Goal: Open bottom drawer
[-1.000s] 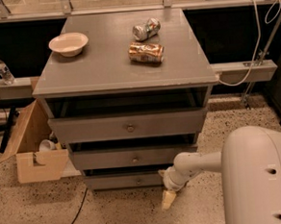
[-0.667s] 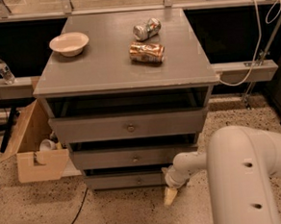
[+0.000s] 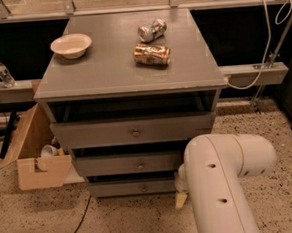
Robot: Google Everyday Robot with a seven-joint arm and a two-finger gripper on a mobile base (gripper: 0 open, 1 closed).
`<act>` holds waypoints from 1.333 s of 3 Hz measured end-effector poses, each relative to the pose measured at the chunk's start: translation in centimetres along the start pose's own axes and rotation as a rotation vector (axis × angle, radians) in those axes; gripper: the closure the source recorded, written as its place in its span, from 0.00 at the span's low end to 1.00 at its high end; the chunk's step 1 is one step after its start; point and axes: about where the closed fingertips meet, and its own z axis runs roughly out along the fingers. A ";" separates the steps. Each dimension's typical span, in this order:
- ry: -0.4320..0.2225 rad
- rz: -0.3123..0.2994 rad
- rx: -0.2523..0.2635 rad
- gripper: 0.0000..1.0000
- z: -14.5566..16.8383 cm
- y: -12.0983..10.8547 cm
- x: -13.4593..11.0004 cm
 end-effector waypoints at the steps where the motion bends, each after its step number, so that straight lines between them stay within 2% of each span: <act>1: 0.025 0.019 0.049 0.00 1.6 -0.9 1.3; 2: -0.007 0.005 0.063 0.03 2.7 -1.3 1.5; 3: -0.074 -0.023 0.055 0.27 2.2 -0.2 1.1; 4: -0.142 -0.051 0.024 0.57 0.3 3.0 0.9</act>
Offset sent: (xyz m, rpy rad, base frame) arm 0.0326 -0.0077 -0.0386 0.0304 -0.0899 -0.0148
